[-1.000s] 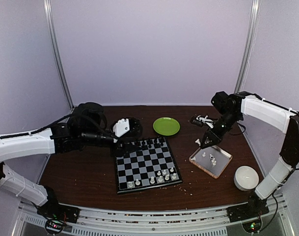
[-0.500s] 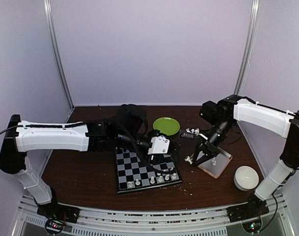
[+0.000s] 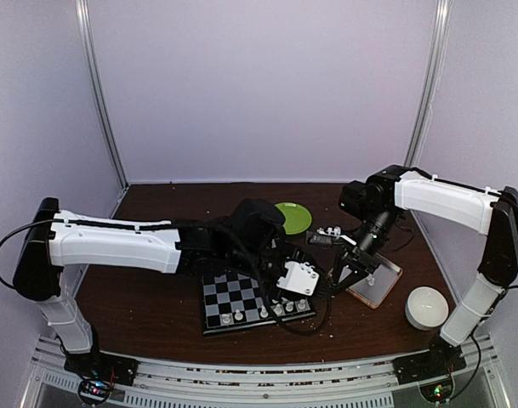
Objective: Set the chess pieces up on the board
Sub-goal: Pass from the right arm to the left
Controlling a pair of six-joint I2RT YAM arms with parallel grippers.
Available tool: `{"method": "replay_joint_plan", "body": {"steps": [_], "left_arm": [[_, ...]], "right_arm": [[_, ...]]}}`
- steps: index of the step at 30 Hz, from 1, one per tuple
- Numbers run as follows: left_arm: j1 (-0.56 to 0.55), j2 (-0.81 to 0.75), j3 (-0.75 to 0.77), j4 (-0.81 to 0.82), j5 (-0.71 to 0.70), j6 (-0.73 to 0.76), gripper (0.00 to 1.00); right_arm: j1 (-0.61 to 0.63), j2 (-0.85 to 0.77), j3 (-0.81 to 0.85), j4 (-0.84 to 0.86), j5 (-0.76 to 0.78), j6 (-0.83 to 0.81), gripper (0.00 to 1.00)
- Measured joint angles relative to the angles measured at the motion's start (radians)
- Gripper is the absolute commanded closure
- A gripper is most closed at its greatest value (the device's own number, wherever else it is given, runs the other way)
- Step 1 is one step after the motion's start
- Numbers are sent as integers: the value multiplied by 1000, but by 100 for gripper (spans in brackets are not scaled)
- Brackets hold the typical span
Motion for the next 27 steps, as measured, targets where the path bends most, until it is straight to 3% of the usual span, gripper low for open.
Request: {"method": "replay_joint_plan", "body": {"steps": [6, 19, 27], "left_arm": [[-23, 51, 41, 1, -39, 29, 58], [-37, 74, 48, 2, -116, 63, 75], [-43, 74, 48, 9, -136, 62, 74]], "right_arm": [[2, 0, 0, -6, -5, 0, 91], [2, 0, 0, -5, -5, 5, 91], [2, 0, 0, 8, -5, 17, 91]]}}
